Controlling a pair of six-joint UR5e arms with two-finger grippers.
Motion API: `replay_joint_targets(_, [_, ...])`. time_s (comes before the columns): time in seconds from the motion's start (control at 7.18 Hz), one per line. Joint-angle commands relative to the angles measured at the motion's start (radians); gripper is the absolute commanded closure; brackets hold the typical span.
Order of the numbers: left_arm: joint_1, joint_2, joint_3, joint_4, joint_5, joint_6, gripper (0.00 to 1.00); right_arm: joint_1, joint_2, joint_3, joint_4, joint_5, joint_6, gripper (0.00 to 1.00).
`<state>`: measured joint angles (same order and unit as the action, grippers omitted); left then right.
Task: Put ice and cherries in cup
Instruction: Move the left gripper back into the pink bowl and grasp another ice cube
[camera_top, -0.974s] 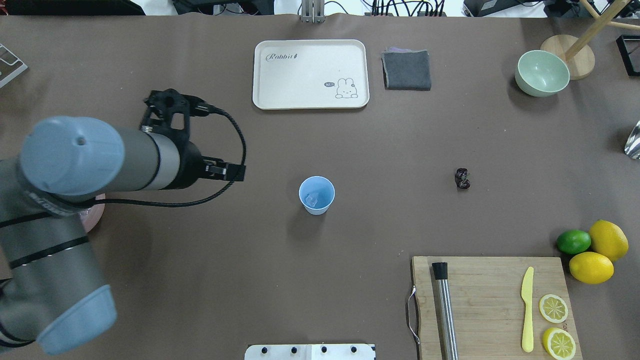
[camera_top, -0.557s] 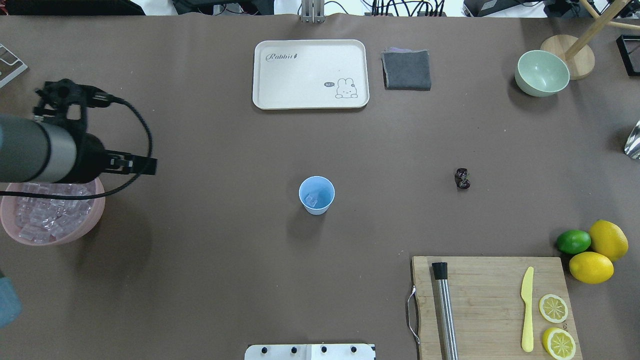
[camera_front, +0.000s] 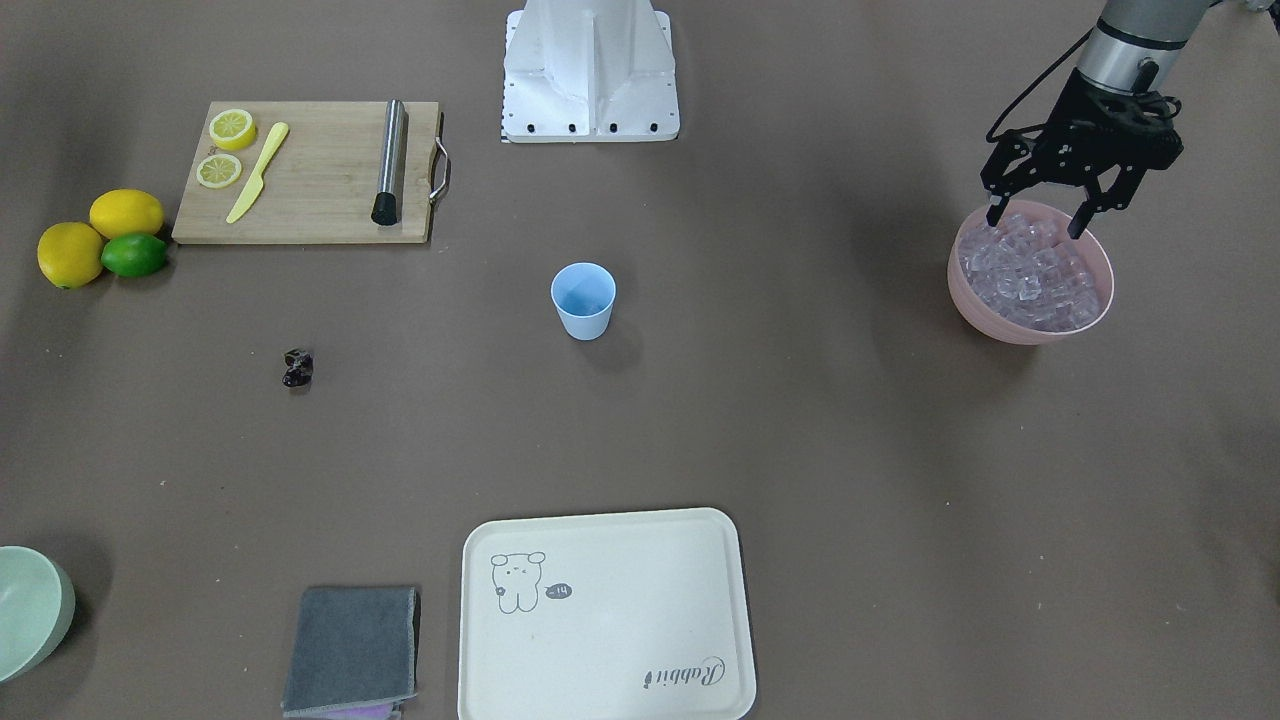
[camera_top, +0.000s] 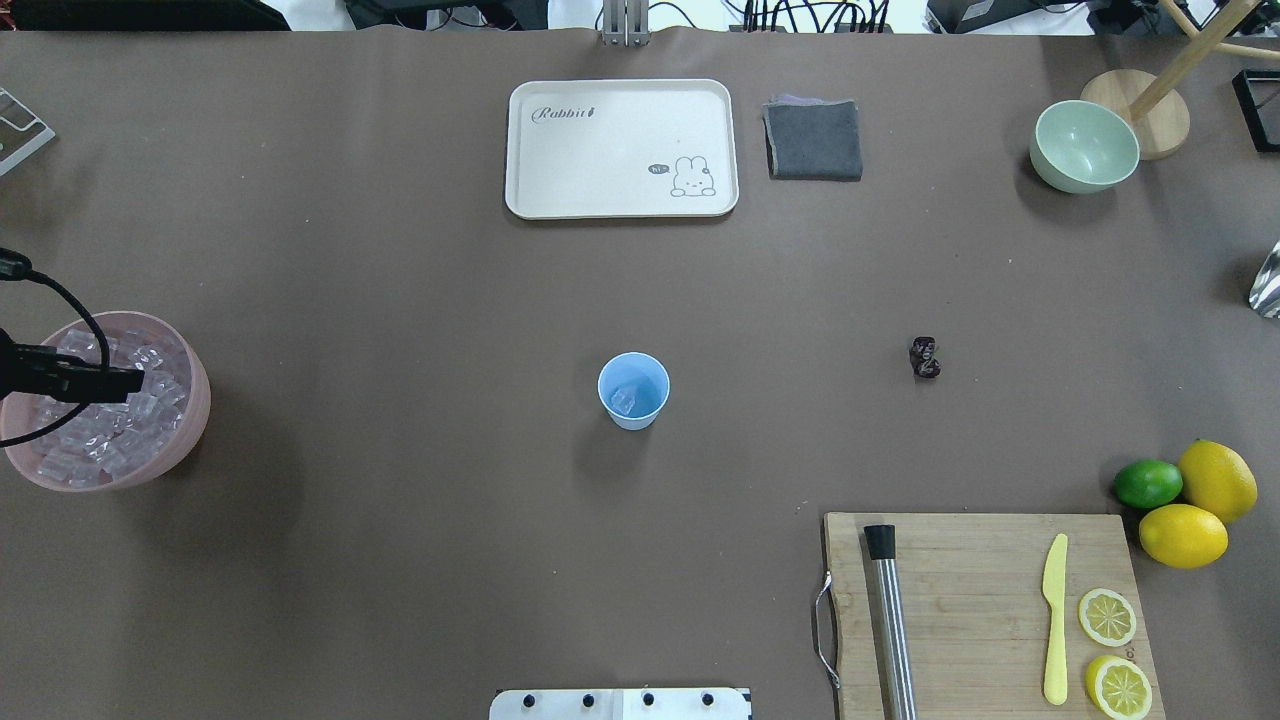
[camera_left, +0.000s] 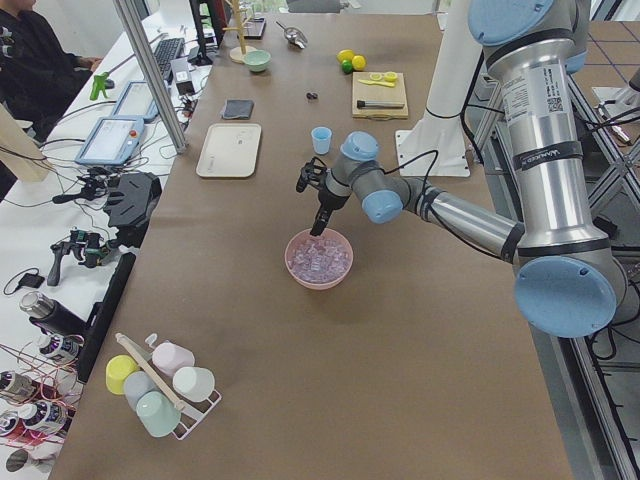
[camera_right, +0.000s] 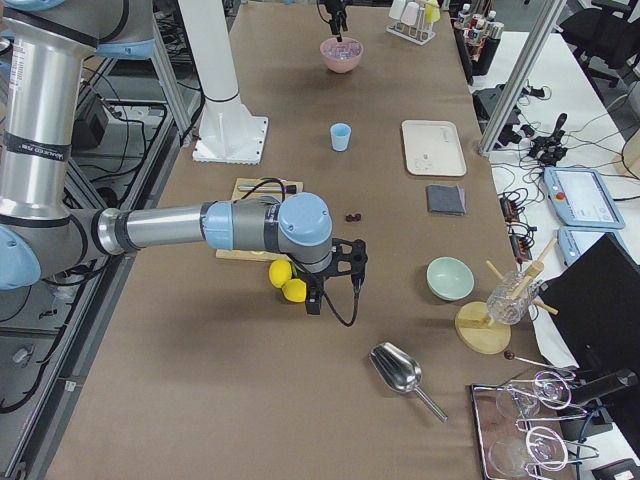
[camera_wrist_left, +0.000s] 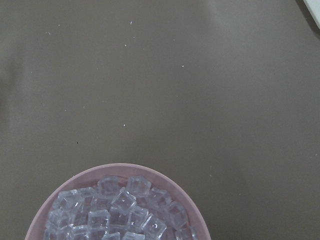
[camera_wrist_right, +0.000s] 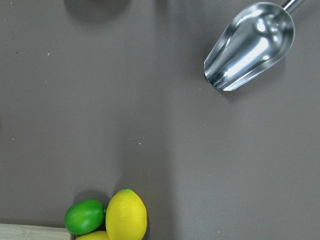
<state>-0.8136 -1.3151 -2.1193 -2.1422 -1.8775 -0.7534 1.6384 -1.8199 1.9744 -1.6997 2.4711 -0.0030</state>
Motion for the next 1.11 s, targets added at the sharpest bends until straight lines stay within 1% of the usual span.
replay_joint_targets(0.0, [-0.002, 0.026, 0.036, -0.024, -0.035, 0.107, 0.03, 0.000, 0.001, 0.001, 0.002, 0.000, 0.000, 0.00])
replay_joint_targets(0.14, [-0.002, 0.028, 0.065, -0.027, -0.037, 0.203, 0.03, 0.000, 0.001, 0.001, 0.002, 0.000, 0.000, 0.00])
replay_joint_targets(0.28, [-0.001, 0.025, 0.094, -0.028, -0.037, 0.254, 0.03, 0.000, 0.001, 0.000, 0.002, 0.000, 0.000, 0.00])
replay_joint_targets(0.56, [-0.001, 0.028, 0.123, -0.031, -0.040, 0.299, 0.03, 0.000, 0.001, 0.000, 0.002, 0.000, 0.000, 0.00])
replay_joint_targets(0.7, [0.004, 0.027, 0.146, -0.039, -0.078, 0.305, 0.03, 0.000, 0.001, 0.001, 0.002, 0.000, 0.000, 0.00])
replay_joint_targets(0.84, [0.004, 0.028, 0.183, -0.086, -0.089, 0.322, 0.03, 0.000, 0.001, 0.000, 0.002, -0.003, 0.000, 0.00])
replay_joint_targets(0.97, [0.004, 0.027, 0.215, -0.120, -0.122, 0.322, 0.03, 0.000, 0.002, 0.000, 0.011, -0.004, -0.002, 0.00])
